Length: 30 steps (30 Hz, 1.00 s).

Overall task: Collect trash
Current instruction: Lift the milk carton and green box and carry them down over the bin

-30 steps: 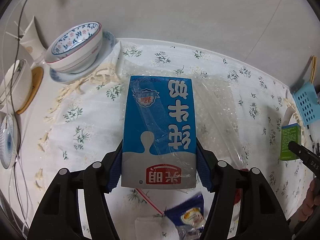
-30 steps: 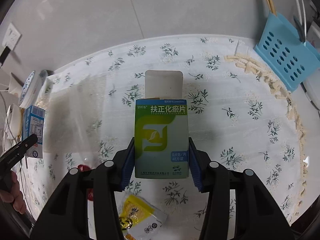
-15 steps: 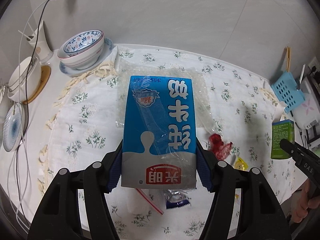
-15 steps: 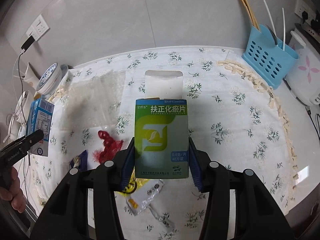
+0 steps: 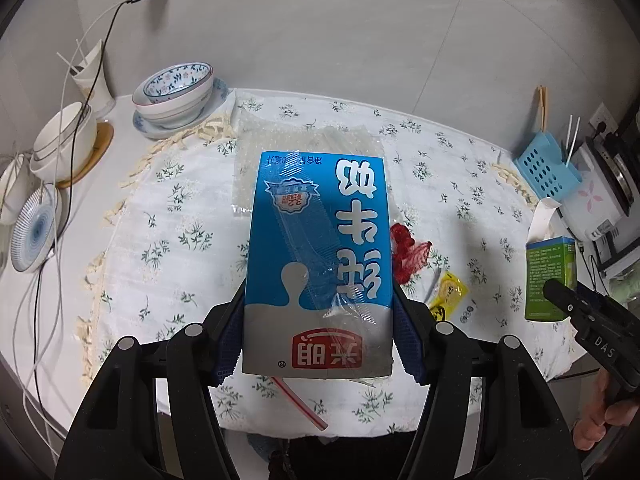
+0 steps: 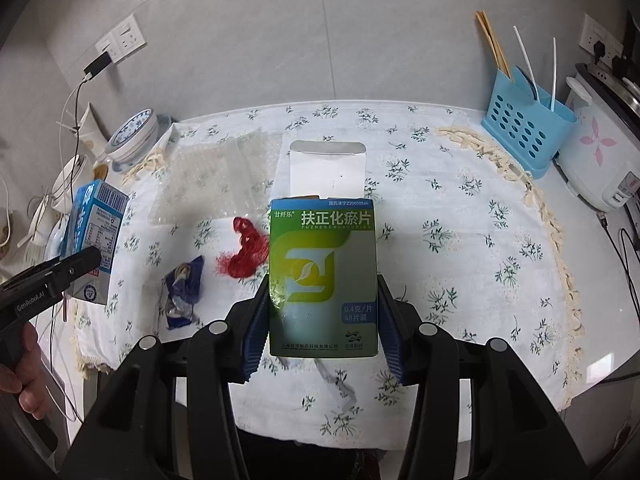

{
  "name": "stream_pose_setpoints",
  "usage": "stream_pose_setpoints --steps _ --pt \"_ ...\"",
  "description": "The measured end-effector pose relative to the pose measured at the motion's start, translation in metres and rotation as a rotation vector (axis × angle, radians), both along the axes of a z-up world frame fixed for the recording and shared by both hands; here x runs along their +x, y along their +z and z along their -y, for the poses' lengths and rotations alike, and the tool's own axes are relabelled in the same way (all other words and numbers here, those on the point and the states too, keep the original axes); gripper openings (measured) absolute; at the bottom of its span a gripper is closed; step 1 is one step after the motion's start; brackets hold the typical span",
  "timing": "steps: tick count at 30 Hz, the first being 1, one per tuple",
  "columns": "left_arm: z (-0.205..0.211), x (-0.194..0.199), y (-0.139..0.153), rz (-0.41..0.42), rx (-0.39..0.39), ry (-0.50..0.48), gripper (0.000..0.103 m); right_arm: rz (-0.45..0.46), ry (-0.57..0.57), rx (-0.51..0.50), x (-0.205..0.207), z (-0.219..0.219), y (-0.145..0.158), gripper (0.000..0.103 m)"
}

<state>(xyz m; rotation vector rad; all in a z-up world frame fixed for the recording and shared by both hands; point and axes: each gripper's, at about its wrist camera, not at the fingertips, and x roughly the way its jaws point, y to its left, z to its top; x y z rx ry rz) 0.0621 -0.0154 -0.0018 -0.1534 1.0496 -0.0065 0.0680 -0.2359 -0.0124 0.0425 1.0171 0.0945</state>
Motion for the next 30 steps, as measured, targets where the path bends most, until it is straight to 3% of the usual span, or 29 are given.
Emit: stream_pose_setpoints --steps 12,30 --pt "0.007 -0.048 0.002 0.002 0.01 -0.012 0.062 -0.01 0.025 0.007 -0.047 0.0 -0.002 0.046" --pt "0.018 -0.112 -0.011 -0.033 -0.039 -0.019 0.062 -0.004 0.056 0.036 -0.109 0.001 0.004 0.046"
